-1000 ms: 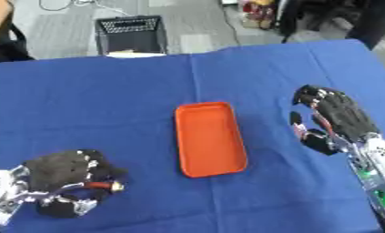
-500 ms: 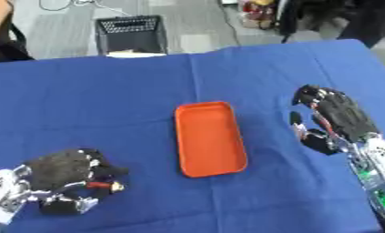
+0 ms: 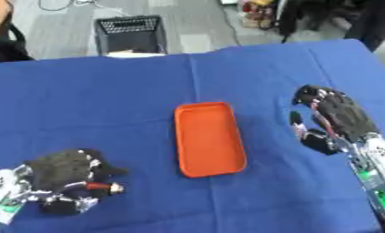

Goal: Pick up objects on the table and place them in the box.

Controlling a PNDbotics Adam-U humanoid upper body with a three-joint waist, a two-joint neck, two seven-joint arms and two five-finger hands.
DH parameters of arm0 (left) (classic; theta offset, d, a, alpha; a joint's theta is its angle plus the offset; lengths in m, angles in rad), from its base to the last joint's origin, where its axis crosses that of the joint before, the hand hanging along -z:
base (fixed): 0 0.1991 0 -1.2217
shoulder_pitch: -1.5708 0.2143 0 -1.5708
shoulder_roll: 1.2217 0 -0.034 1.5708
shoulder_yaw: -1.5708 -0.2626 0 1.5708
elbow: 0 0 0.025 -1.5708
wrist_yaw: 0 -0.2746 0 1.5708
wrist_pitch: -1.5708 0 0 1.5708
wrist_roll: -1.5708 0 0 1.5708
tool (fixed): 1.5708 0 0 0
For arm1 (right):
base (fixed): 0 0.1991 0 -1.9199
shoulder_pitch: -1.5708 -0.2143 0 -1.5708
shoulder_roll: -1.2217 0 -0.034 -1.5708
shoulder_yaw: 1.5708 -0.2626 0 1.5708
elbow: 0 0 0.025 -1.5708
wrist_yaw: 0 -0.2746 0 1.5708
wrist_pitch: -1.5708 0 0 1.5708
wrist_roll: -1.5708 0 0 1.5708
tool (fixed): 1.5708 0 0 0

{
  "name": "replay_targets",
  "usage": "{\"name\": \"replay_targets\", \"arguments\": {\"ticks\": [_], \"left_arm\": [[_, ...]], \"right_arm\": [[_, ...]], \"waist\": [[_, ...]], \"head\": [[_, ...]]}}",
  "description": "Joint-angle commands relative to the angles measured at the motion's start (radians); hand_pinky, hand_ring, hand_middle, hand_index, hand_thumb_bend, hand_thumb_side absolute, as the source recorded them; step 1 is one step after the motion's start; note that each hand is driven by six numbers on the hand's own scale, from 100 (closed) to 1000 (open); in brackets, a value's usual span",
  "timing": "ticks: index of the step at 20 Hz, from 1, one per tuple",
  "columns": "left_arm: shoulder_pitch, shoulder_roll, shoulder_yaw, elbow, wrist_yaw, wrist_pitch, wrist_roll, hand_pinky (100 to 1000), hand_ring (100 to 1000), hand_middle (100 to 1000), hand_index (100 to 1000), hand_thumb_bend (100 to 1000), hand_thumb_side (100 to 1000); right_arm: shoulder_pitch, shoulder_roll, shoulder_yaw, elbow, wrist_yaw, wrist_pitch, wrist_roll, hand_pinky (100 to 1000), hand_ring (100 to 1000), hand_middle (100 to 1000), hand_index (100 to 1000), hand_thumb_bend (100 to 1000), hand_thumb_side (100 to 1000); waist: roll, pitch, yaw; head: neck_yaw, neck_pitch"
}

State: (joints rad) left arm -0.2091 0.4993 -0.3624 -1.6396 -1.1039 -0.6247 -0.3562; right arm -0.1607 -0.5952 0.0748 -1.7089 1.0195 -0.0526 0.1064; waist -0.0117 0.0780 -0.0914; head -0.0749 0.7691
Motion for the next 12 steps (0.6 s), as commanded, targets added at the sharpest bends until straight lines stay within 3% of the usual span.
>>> {"name": "replay_targets", "arguments": {"ticks": [1,12], "left_arm": [[-0.009,0.024,-0.006,-0.016,-0.027,-0.010,-0.001,716,606,487,1000,100,333],[-0.003,0.035,-0.036,-0.014,-0.219,-0.025,0.139,639,640,553,1000,100,372]], "right_arm": [[-0.016,-0.012,-0.009,-0.010,-0.003,0.001,-0.001,701,772,735,709,100,193],[-0.018,-0.011,-0.008,-0.010,-0.003,0.000,-0.002,701,772,735,709,100,195]], "waist": [[-0.002,-0.008,-0.001],[-0.002,-0.006,-0.004]], "head": [[0.006,0.001],[0.008,0.001]]}}
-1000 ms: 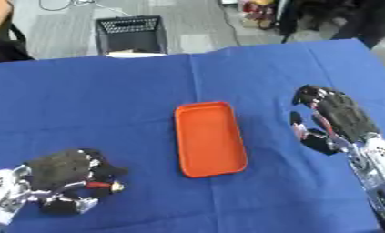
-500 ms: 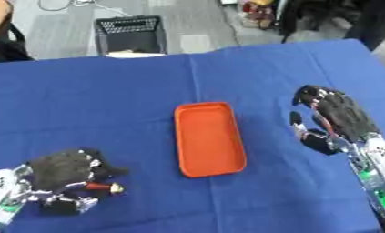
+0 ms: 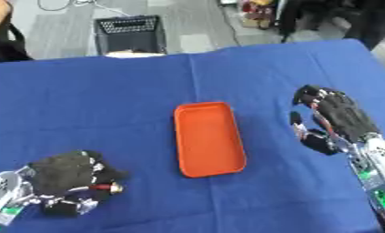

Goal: Pick up objects on the table and place them in the box.

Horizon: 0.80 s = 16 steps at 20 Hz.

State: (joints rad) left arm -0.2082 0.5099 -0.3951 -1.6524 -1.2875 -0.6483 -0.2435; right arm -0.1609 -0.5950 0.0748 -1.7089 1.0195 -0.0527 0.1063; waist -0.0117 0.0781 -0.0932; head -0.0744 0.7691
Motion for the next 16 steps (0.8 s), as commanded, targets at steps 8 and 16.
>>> {"name": "replay_targets", "arguments": {"ticks": [8,16], "left_arm": [[-0.006,0.015,-0.009,0.031,-0.091,0.013,0.096,615,586,481,1000,100,343],[-0.011,0.008,-0.015,0.077,-0.125,0.006,0.132,553,448,373,1000,100,311]], "right_arm": [[-0.019,-0.011,-0.007,-0.010,-0.004,-0.001,-0.002,701,772,735,709,100,196],[-0.019,-0.010,-0.008,-0.010,-0.004,0.000,-0.003,701,772,735,709,100,198]], "waist": [[-0.004,-0.007,-0.003],[-0.004,-0.005,-0.004]], "head": [[0.010,0.001],[0.010,0.001]]}}
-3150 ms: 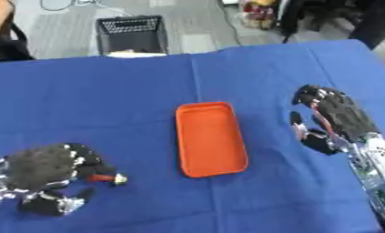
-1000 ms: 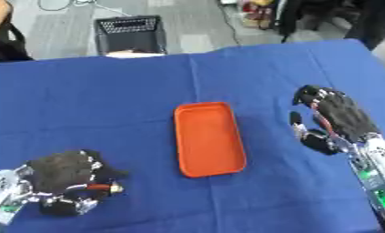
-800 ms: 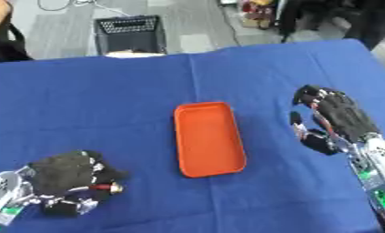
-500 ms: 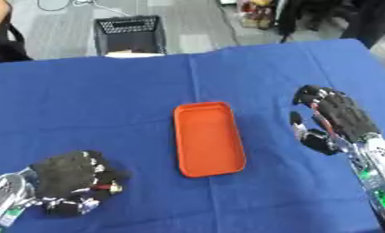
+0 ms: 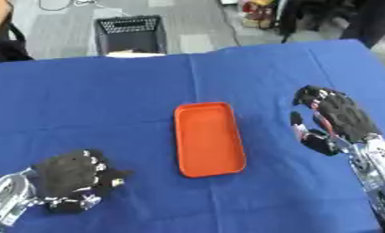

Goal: Pick up objects on the table and place them in the box.

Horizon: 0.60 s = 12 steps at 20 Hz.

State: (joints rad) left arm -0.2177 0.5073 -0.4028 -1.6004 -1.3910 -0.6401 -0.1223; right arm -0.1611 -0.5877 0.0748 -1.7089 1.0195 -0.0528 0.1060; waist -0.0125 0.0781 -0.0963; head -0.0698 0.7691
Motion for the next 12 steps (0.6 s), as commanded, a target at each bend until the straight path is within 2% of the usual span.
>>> {"name": "replay_targets", "arguments": {"ticks": [1,2,3,5,7,8,12], "left_arm": [[-0.002,0.010,-0.009,0.031,-0.026,-0.004,0.021,543,436,362,973,100,307],[-0.003,0.009,-0.010,0.036,-0.032,-0.006,0.032,533,412,336,914,100,300],[-0.004,0.007,-0.009,0.042,-0.036,-0.006,0.045,526,383,295,910,100,292],[-0.001,-0.001,-0.006,0.063,-0.034,-0.004,0.069,517,327,233,1000,100,277],[0.009,-0.014,0.001,0.103,0.002,0.002,0.072,509,300,205,1000,100,263],[0.016,-0.023,0.005,0.133,0.043,0.006,0.059,494,289,192,1000,100,236],[0.025,-0.045,0.025,0.193,0.258,0.034,-0.057,462,272,180,1000,100,247]], "right_arm": [[-0.019,-0.018,-0.008,-0.010,-0.004,0.000,-0.002,701,772,735,709,100,198],[-0.019,-0.017,-0.008,-0.010,-0.004,0.000,-0.002,701,772,735,709,100,198],[-0.019,-0.017,-0.008,-0.010,-0.004,0.000,-0.003,701,772,735,709,100,198],[-0.019,-0.017,-0.009,-0.010,-0.004,0.001,-0.003,701,772,735,709,100,200],[-0.018,-0.016,-0.010,-0.010,-0.004,0.002,-0.004,701,772,735,709,100,200],[-0.018,-0.016,-0.010,-0.010,-0.004,0.003,-0.004,701,772,735,709,100,199],[-0.017,-0.016,-0.011,-0.010,-0.004,0.003,-0.005,700,772,735,709,100,201]], "waist": [[-0.003,-0.005,-0.001],[-0.003,-0.005,-0.001],[-0.003,-0.005,-0.002],[-0.004,-0.005,-0.001],[-0.005,-0.004,-0.001],[-0.005,-0.004,-0.001],[-0.005,-0.003,0.001]], "head": [[0.006,0.001],[0.006,0.001],[0.006,0.001],[0.006,0.001],[0.005,0.001],[0.004,0.001],[0.002,0.001]]}}
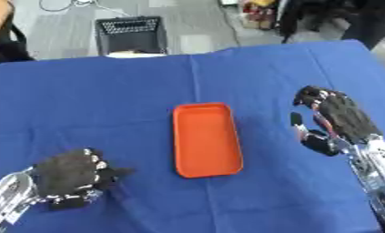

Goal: Pick up objects on the table and place them in the box.

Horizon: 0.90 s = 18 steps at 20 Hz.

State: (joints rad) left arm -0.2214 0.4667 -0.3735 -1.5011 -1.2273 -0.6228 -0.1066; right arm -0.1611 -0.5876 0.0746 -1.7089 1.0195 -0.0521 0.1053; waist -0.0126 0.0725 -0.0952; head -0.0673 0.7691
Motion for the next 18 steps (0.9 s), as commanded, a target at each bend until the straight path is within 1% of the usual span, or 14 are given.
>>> {"name": "replay_targets", "arguments": {"ticks": [1,4,6,9,13,15,18], "left_arm": [[0.028,-0.008,0.004,0.086,0.156,0.031,-0.104,463,270,177,1000,100,244],[0.018,-0.008,0.028,0.024,0.327,0.084,-0.195,468,268,174,1000,100,247],[0.000,-0.009,0.050,-0.033,0.426,0.124,-0.239,477,265,168,1000,100,269],[-0.034,-0.011,0.083,-0.103,0.550,0.186,-0.295,481,263,165,1000,100,299],[-0.078,-0.021,0.101,-0.145,0.638,0.241,-0.344,484,261,162,1000,100,317],[-0.099,-0.031,0.096,-0.148,0.655,0.250,-0.361,484,261,161,1000,100,318],[-0.124,-0.044,0.084,-0.143,0.664,0.249,-0.377,484,259,159,1000,100,321]], "right_arm": [[-0.016,-0.016,-0.011,-0.010,-0.004,0.003,-0.004,701,772,735,710,100,201],[-0.015,-0.016,-0.012,-0.010,-0.004,0.003,-0.005,701,772,735,709,100,201],[-0.013,-0.016,-0.012,-0.010,-0.004,0.004,-0.005,701,772,735,709,100,201],[-0.011,-0.016,-0.013,-0.009,-0.005,0.004,-0.005,701,772,735,709,100,201],[-0.010,-0.017,-0.013,-0.009,-0.005,0.004,-0.005,700,772,735,709,100,201],[-0.011,-0.017,-0.012,-0.009,-0.005,0.004,-0.005,700,772,735,709,100,201],[-0.011,-0.017,-0.012,-0.009,-0.005,0.003,-0.005,700,772,735,709,100,195]], "waist": [[-0.005,0.003,0.000],[-0.005,0.002,0.002],[-0.005,0.001,0.004],[-0.006,0.000,0.006],[-0.006,-0.001,0.007],[-0.006,-0.001,0.006],[-0.006,-0.002,0.004]], "head": [[-0.001,0.001],[-0.003,0.001],[-0.004,0.001],[-0.004,0.001],[-0.004,0.001],[-0.002,0.001],[0.000,0.001]]}}
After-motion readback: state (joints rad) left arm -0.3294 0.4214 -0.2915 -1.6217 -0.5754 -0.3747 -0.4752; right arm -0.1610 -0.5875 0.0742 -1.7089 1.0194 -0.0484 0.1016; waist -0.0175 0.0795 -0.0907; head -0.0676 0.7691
